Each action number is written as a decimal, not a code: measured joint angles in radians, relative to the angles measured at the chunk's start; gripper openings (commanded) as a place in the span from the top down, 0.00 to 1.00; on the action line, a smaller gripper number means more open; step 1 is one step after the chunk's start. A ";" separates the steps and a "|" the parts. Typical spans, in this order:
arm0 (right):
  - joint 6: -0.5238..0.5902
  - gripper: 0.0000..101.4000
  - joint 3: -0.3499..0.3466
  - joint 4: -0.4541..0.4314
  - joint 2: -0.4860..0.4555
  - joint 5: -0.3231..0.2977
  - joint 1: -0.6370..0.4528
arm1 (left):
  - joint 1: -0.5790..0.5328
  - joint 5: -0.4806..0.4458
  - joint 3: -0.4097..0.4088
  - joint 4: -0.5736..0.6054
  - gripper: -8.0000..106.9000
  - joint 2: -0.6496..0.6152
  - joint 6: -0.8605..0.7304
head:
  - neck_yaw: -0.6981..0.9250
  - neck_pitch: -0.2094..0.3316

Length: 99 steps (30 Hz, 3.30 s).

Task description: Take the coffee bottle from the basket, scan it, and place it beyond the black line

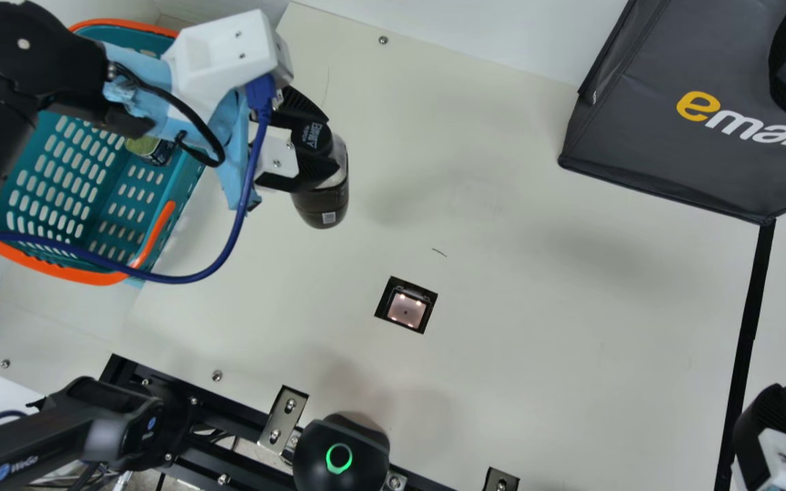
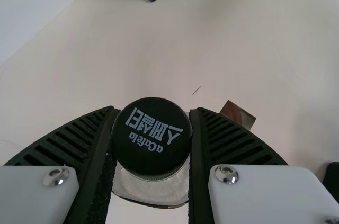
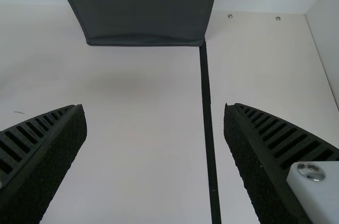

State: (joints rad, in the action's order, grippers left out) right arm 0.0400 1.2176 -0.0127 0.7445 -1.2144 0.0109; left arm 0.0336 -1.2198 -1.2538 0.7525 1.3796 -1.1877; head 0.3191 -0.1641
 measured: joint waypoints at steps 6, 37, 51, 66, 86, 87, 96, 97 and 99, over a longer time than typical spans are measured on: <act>0.000 0.10 0.000 0.000 0.000 0.001 0.000 | -0.032 0.000 0.004 0.013 0.84 0.008 0.004 | 0.000 0.000; 0.000 0.10 0.000 0.000 0.000 0.001 0.000 | -0.160 0.218 0.151 0.146 0.84 0.093 -0.084 | 0.000 0.000; 0.000 0.10 0.000 0.000 0.000 0.001 0.000 | -0.160 0.303 0.218 0.207 0.84 0.120 -0.203 | 0.000 0.000; 0.000 0.10 0.000 0.000 0.000 0.001 0.000 | -0.140 0.321 0.274 0.252 0.58 0.115 -0.314 | 0.000 -0.002; 0.000 0.10 0.000 0.000 0.000 0.001 0.000 | -0.125 0.325 0.298 0.262 0.15 0.085 -0.327 | 0.000 0.000; 0.000 0.10 0.000 0.000 0.000 0.001 0.000 | -0.125 0.326 0.298 0.260 0.15 0.085 -0.322 | 0.000 0.000; 0.000 0.10 0.000 0.000 0.000 0.001 0.000 | -0.125 0.336 0.289 0.216 0.15 0.033 -0.223 | 0.000 -0.002; 0.000 0.10 0.000 0.000 0.000 0.001 0.000 | -0.125 0.336 0.289 0.213 0.15 0.027 -0.206 | 0.000 0.000; 0.000 0.10 0.000 0.000 0.000 0.001 0.000 | -0.128 0.336 0.287 0.195 0.15 0.009 -0.168 | 0.000 0.000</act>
State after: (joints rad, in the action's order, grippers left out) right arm 0.0400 1.2176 -0.0127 0.7445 -1.2138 0.0109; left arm -0.0944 -0.8841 -0.9671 0.9476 1.3883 -1.3556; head 0.3191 -0.1641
